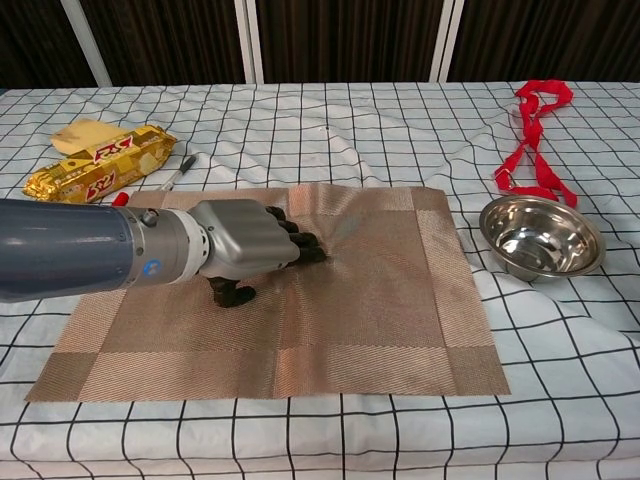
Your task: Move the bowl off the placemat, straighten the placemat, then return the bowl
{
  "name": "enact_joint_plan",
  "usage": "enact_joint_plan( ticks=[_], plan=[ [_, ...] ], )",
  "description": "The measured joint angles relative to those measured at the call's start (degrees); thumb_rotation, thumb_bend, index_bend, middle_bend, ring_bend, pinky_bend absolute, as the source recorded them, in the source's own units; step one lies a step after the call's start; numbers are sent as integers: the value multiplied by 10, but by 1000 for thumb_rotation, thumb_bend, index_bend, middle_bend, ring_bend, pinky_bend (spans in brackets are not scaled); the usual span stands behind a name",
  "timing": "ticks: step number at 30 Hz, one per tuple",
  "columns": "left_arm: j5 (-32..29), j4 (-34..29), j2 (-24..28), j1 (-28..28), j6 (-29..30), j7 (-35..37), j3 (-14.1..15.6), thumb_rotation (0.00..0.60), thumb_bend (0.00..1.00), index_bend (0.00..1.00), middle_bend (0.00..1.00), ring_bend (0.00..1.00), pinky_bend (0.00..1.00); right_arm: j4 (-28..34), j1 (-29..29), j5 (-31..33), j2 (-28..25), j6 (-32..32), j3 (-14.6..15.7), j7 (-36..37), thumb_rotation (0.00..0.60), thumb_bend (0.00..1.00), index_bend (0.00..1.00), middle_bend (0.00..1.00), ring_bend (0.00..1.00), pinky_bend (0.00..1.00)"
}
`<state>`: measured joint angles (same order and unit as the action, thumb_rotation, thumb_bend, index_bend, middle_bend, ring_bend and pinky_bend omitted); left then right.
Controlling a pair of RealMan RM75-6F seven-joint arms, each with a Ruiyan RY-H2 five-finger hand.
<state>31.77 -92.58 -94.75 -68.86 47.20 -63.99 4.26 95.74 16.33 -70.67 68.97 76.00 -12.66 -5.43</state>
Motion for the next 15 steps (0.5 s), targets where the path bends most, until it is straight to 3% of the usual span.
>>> enact_joint_plan(
  ticks=[7, 15],
  plan=[
    [44, 6, -1, 3, -4, 38, 11, 600, 496, 0, 0, 0, 3, 4, -1, 4, -2, 0, -2, 3, 600, 573, 2, 0, 0, 177],
    [43, 9, -10, 5, 13, 54, 13, 600, 489, 0, 0, 0, 4, 7, 0, 8, -4, -3, -3, 4, 600, 572, 5, 0, 0, 177]
  ],
)
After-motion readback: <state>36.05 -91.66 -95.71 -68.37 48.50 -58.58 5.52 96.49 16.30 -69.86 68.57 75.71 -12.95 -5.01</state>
